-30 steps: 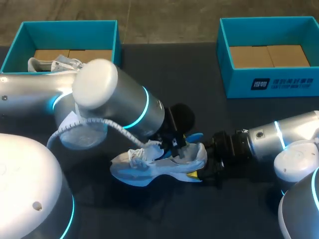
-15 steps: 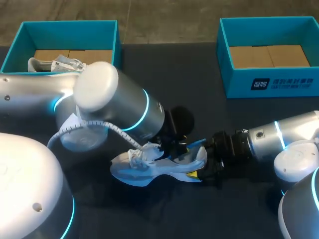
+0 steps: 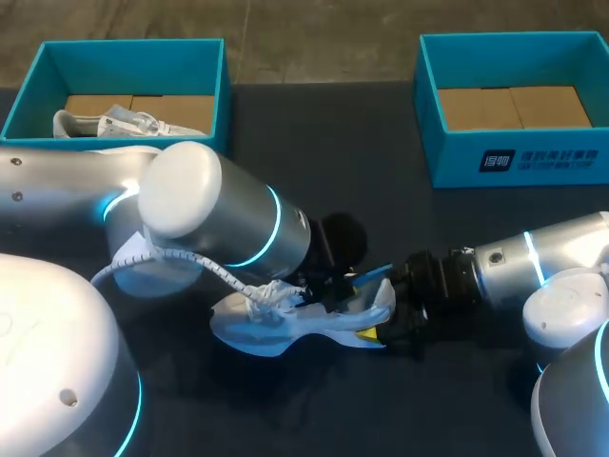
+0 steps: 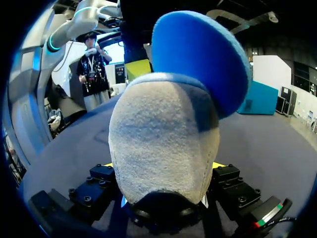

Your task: Take the shoe out of the shoebox, open the shoe tongue, remove and reinsert the insole, then place the shoe into the shoebox

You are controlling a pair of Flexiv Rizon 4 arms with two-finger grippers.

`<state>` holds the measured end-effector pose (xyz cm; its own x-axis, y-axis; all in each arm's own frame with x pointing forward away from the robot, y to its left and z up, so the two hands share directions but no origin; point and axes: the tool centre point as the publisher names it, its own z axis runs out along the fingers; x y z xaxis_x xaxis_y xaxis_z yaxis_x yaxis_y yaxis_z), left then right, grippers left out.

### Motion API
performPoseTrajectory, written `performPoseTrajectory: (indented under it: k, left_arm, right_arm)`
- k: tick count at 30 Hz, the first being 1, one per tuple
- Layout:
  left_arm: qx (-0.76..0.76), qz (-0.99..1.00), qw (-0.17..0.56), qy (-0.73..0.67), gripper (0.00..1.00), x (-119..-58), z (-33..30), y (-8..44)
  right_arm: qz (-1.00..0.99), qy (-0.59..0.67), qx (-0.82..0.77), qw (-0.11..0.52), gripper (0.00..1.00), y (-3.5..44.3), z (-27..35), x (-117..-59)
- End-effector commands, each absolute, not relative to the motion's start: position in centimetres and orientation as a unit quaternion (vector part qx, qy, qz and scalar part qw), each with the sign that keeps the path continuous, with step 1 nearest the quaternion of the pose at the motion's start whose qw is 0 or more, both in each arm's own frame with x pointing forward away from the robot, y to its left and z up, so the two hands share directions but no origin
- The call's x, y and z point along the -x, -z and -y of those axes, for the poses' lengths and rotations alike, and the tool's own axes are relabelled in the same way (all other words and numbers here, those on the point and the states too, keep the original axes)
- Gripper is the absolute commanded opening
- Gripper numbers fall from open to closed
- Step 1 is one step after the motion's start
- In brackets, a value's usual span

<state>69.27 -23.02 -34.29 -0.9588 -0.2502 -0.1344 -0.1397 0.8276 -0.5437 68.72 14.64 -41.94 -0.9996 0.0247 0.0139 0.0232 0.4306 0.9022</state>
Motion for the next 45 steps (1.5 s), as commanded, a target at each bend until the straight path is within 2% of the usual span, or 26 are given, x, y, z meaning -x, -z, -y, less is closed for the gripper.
performPoseTrajectory:
  k: [1,9,17,22,33,35,37,39,45]
  left_arm:
    - [0.103,-0.951,0.100,0.276,0.33,-69.5,23.5,34.8]
    - [0.101,-0.951,0.092,0.277,0.22,-69.4,23.7,35.0]
    - [0.102,-0.952,0.093,0.274,0.00,-69.6,23.9,35.2]
    - [0.103,-0.951,0.091,0.276,0.15,-69.7,23.7,35.1]
    - [0.098,-0.951,0.097,0.275,0.25,-69.2,24.1,35.5]
    - [0.099,-0.951,0.098,0.275,0.24,-69.3,24.2,35.6]
    - [0.100,-0.951,0.099,0.276,0.18,-69.4,24.3,35.5]
    - [0.101,-0.951,0.100,0.276,0.00,-69.5,24.4,35.5]
    - [0.098,-0.950,0.072,0.288,0.00,-69.3,24.2,34.5]
  right_arm:
    - [-0.847,-0.532,-0.015,0.001,0.00,42.1,-14.9,-68.7]
    - [-0.847,-0.532,-0.015,0.001,0.00,42.1,-14.9,-68.7]
    - [-0.847,-0.532,-0.015,0.001,0.00,42.1,-14.9,-68.7]
    - [-0.847,-0.532,-0.015,0.001,0.00,42.1,-14.9,-68.7]
    - [-0.847,-0.532,-0.015,0.001,0.00,42.1,-14.9,-68.7]
    - [-0.847,-0.532,-0.015,0.001,0.00,42.1,-14.9,-68.7]
    - [-0.847,-0.532,-0.015,0.001,0.00,42.1,-14.9,-68.7]
    - [-0.847,-0.532,-0.015,0.001,0.00,42.1,-14.9,-68.7]
    - [-0.847,-0.532,-0.015,0.001,0.00,42.1,-14.9,-68.7]
